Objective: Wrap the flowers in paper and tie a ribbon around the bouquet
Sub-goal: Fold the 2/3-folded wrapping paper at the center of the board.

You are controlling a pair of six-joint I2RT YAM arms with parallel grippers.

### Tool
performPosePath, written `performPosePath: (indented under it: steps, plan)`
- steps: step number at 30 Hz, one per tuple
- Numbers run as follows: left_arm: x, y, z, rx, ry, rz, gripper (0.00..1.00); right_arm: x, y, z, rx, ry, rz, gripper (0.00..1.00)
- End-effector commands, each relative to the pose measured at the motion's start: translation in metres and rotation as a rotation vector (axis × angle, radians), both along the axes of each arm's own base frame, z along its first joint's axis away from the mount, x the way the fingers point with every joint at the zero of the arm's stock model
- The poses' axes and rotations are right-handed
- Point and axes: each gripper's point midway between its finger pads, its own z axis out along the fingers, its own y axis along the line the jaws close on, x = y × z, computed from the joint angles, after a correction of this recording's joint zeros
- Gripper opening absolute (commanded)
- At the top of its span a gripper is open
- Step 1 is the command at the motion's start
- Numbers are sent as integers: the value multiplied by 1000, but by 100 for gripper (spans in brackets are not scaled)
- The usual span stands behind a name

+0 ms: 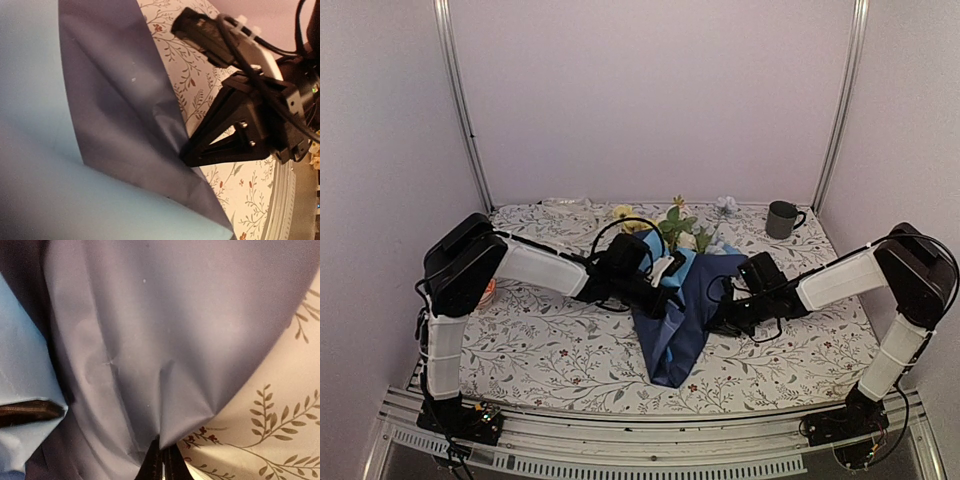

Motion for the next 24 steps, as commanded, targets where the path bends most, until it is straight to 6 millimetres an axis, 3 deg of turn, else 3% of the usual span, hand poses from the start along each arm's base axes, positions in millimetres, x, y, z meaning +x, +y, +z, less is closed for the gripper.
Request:
performPosePath:
  steps: [1,6,13,20,24]
  plan:
    - [-27,-23,38,-28,-49,-103,0,13,16,17,54,-38,18,1]
    - [-39,-33,60,-46,-82,-142,0,15,18,26,61,-58,10,0]
    - [-44,-45,56,-36,-68,-172,0,16,22,34,62,-77,-4,0]
    - [-40,-46,-5,88,34,-154,0,14,16,43,70,-91,-31,0]
    - [-38,-45,-27,108,74,-130,0,12,8,50,63,-104,-60,5]
